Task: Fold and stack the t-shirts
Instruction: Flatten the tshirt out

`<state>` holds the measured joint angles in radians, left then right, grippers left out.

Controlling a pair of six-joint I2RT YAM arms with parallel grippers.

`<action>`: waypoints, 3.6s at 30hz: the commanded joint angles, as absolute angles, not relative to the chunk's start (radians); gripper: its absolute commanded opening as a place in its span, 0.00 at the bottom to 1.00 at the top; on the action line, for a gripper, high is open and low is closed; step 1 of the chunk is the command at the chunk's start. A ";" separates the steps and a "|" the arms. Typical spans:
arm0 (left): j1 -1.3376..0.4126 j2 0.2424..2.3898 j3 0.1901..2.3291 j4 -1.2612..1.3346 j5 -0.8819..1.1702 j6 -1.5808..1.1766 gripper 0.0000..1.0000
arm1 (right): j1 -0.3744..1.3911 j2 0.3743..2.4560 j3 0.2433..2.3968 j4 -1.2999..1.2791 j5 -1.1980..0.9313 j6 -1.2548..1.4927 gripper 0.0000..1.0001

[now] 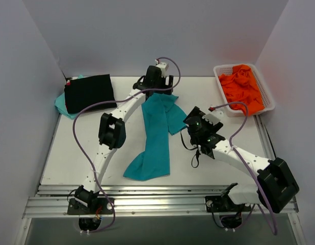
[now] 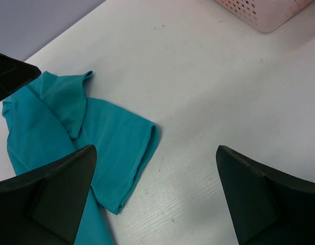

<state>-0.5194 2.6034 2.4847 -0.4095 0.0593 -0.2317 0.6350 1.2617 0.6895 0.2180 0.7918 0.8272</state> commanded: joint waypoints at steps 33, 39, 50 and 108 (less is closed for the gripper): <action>-0.637 2.809 2.735 -0.448 -0.077 -0.360 0.94 | 0.646 1.223 0.643 0.270 0.841 0.801 1.00; -0.638 2.878 2.826 -0.554 -0.130 -0.420 0.93 | 0.643 1.164 0.637 0.256 0.815 0.802 1.00; -0.589 2.865 2.806 -0.601 -0.166 -0.373 0.93 | 0.641 1.009 0.592 0.247 0.666 0.831 1.00; -0.134 1.836 1.261 0.452 0.135 -0.784 0.02 | 0.640 1.430 0.653 0.514 0.500 0.818 0.97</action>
<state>-0.2111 1.9274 1.4010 0.2771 0.1421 -0.6743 0.6300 1.4105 0.6067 0.4572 0.5205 0.8135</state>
